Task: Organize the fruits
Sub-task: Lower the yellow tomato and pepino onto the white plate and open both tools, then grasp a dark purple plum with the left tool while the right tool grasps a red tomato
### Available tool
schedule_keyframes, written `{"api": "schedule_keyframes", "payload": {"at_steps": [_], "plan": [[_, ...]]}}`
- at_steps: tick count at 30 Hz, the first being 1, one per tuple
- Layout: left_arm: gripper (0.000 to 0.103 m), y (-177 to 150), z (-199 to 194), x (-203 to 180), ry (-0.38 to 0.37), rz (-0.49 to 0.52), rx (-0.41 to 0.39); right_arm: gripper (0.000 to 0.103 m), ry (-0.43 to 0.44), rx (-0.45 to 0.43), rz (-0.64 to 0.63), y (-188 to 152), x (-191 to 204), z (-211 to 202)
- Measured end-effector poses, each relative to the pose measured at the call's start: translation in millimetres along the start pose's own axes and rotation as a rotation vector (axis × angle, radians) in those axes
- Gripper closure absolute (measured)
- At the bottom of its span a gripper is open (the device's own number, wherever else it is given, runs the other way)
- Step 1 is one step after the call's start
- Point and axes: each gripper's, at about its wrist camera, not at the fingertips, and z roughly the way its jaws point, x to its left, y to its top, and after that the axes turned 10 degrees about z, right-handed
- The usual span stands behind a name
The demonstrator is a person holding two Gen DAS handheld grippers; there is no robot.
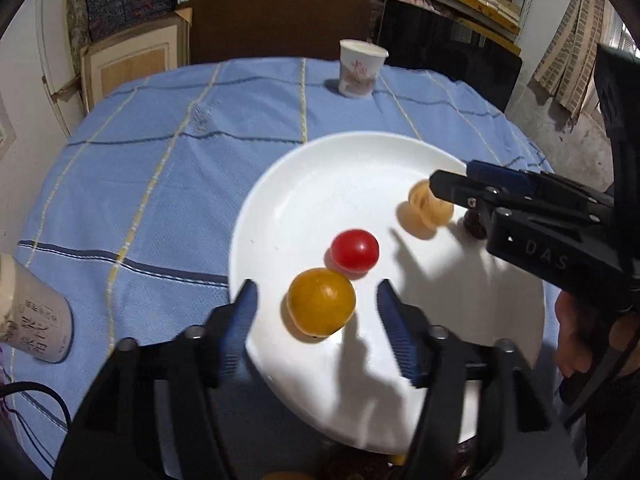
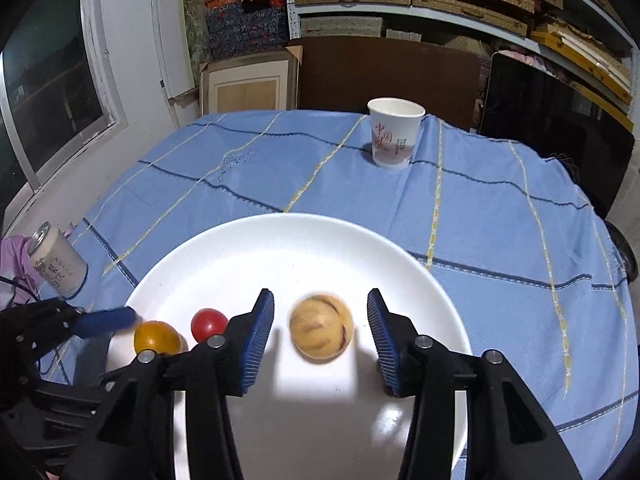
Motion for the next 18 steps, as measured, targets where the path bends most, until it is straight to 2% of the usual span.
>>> {"api": "schedule_keyframes", "payload": {"at_steps": [5, 7, 8, 10, 11, 12, 13, 18], "plan": [[0.038, -5.8, -36.0, -0.9, 0.004, 0.006, -0.052, 0.054, 0.029, -0.042, 0.033, -5.8, -5.7, -38.0], [0.029, -17.4, -59.0, -6.6, 0.007, 0.027, -0.08, 0.05, 0.045, -0.053, 0.042, -19.5, -7.0, -63.6], [0.026, -26.9, -73.4, -10.4, 0.003, 0.037, -0.099, 0.044, 0.048, -0.057, 0.038, -26.7, -6.5, -73.9], [0.024, -44.8, -92.3, -18.3, -0.016, 0.054, -0.114, 0.034, 0.038, -0.08, 0.016, -54.9, -3.8, -103.7], [0.024, -54.3, -100.1, -23.0, -0.025, 0.066, -0.114, 0.033, 0.036, -0.085, 0.006, -65.8, -3.1, -112.9], [0.021, -66.9, -108.9, -28.6, -0.034, 0.079, -0.114, 0.033, 0.045, -0.084, -0.009, -86.4, -1.5, -127.0], [0.012, -78.7, -115.5, -33.7, -0.042, 0.086, -0.115, 0.033, 0.046, -0.078, -0.018, -97.8, -0.4, -133.4], [0.01, -140.3, -134.6, -61.0, -0.047, 0.149, -0.105, 0.033, 0.019, -0.059, -0.042, -173.1, 4.5, -162.3]]}}
